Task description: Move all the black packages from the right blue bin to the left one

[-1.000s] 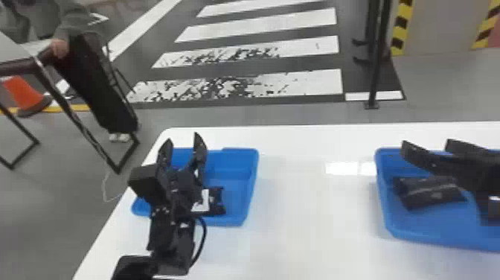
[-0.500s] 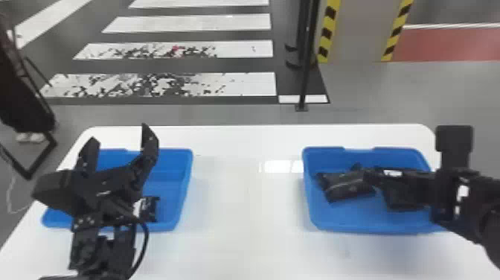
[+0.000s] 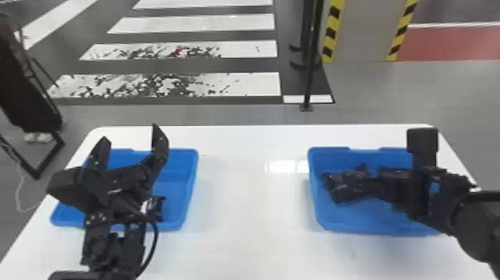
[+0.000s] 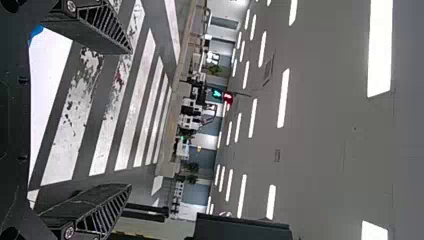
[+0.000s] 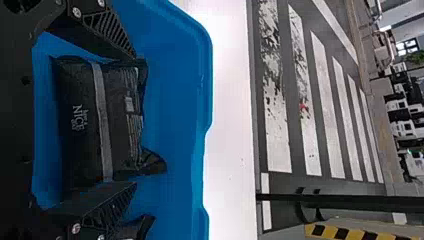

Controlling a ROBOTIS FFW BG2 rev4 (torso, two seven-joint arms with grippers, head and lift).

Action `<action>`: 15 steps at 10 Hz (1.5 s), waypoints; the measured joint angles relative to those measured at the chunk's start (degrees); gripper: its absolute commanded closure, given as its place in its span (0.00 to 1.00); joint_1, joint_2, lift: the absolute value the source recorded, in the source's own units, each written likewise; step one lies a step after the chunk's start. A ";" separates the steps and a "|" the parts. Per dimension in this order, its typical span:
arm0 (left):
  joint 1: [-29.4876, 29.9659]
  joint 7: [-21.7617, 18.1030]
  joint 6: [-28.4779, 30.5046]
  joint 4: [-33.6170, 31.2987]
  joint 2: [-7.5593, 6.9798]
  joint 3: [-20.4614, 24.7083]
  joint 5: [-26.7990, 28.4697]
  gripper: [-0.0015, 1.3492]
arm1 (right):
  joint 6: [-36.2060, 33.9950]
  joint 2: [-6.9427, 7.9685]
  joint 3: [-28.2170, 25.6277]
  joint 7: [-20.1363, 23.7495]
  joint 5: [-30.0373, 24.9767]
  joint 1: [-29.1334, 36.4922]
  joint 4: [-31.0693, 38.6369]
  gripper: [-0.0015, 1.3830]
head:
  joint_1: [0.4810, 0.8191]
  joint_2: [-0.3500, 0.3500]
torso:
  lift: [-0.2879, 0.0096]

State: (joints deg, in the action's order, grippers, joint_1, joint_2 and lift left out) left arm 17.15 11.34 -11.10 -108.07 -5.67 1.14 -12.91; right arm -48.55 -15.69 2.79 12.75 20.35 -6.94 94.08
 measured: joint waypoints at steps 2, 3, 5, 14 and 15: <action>-0.13 0.00 0.12 0.00 -0.04 -0.27 0.00 0.06 | 0.45 -0.15 1.24 -0.14 -1.78 -1.68 -2.16 0.16 | 0.63 0.62 | 0.52; -0.12 0.00 0.06 0.00 -0.04 -0.36 0.00 0.06 | 0.53 -0.20 1.33 -0.19 -2.09 -2.30 -3.38 0.20 | 0.63 0.61 | 0.52; 0.00 0.00 -0.08 0.00 -0.05 -0.23 0.00 0.06 | 0.53 -0.47 2.55 0.37 -1.08 -4.14 -7.18 0.71 | 0.63 0.61 | 0.52; -0.39 0.00 -1.25 0.00 0.13 -0.80 -0.13 0.07 | 0.39 0.54 -2.54 -0.98 -0.15 2.60 2.86 0.90 | 0.63 0.60 | 0.52; -0.25 0.00 -1.75 0.00 0.09 -1.07 -0.32 0.07 | 1.55 1.00 -5.07 -0.98 -0.19 4.72 6.38 0.90 | 0.63 0.58 | 0.52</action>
State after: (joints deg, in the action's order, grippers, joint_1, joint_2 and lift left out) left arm 16.89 11.34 -12.85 -108.07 -5.58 0.07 -13.23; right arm -47.00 -14.68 -2.28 11.77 20.16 -2.22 100.47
